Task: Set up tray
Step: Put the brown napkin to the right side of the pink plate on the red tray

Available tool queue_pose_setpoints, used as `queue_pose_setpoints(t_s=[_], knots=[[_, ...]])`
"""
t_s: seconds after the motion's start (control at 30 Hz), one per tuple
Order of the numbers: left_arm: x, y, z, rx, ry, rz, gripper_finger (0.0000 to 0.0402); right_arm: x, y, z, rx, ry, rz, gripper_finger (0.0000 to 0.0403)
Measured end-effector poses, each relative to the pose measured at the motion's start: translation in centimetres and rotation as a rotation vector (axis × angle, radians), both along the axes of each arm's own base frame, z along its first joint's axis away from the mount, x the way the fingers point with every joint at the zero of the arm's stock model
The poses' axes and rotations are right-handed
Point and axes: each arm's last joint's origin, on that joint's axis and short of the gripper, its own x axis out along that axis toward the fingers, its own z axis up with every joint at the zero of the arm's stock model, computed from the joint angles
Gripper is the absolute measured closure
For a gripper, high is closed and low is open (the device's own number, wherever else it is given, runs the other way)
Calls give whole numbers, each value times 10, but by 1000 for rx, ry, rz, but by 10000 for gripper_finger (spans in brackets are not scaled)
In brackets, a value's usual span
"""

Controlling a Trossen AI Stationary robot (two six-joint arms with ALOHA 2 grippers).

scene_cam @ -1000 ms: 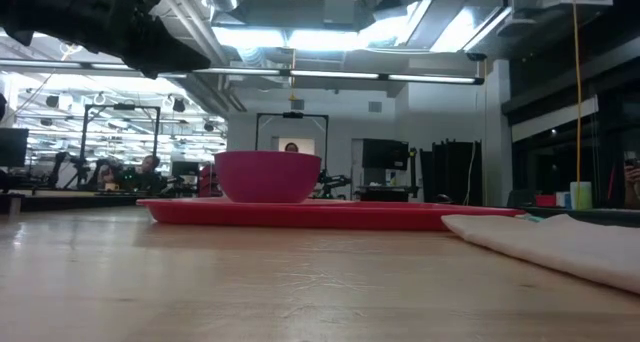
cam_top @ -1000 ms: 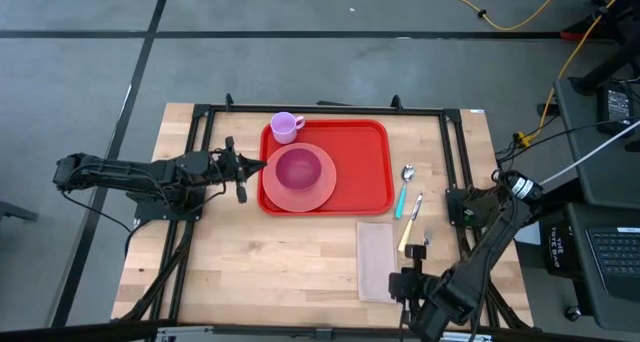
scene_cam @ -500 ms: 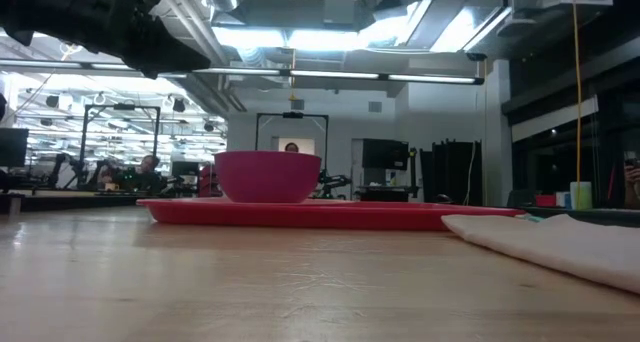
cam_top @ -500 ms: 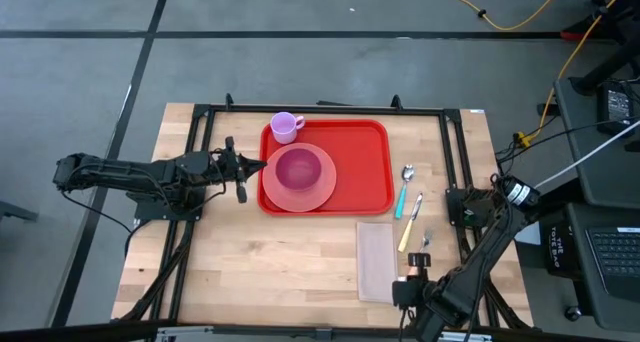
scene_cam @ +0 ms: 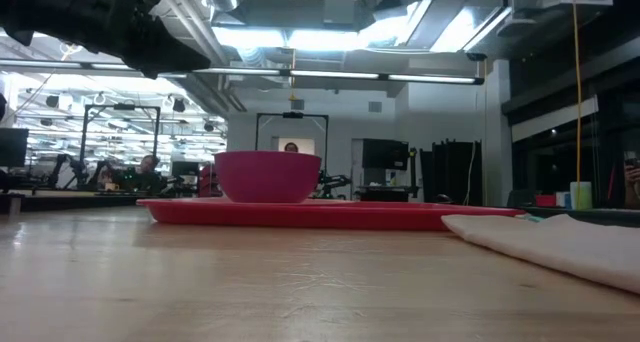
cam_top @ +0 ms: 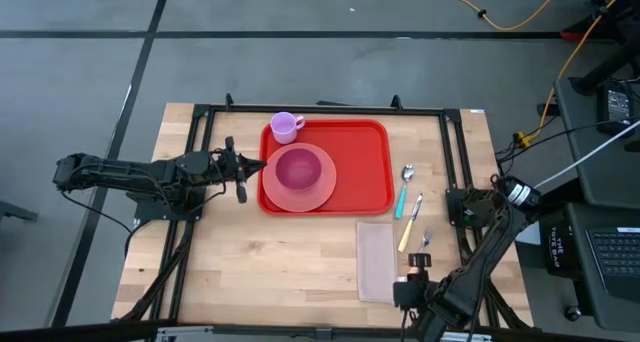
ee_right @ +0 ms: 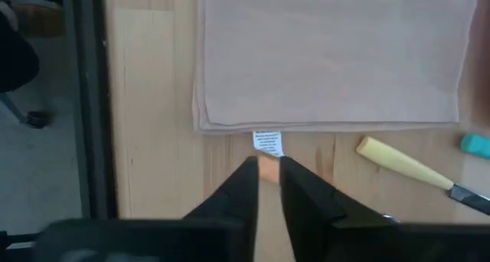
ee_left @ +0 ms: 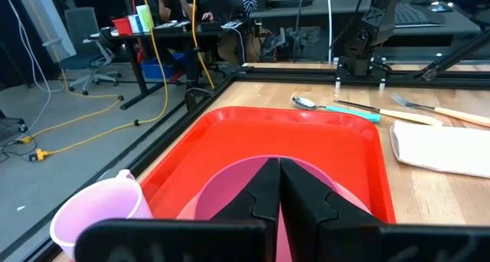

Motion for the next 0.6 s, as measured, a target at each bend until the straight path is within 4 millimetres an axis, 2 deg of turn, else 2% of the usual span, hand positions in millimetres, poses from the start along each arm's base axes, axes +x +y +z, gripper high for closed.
queue_pose_setpoints(t_s=[0.27,0.4,0.6], knots=[[0,0,0,0,0,0,394,-4,3,1,-60,-89,16,242],[0,0,0,0,0,0,396,-4,3,1,-57,-74,34,194],[0,0,0,0,0,0,396,-4,4,0,-41,-60,38,168]])
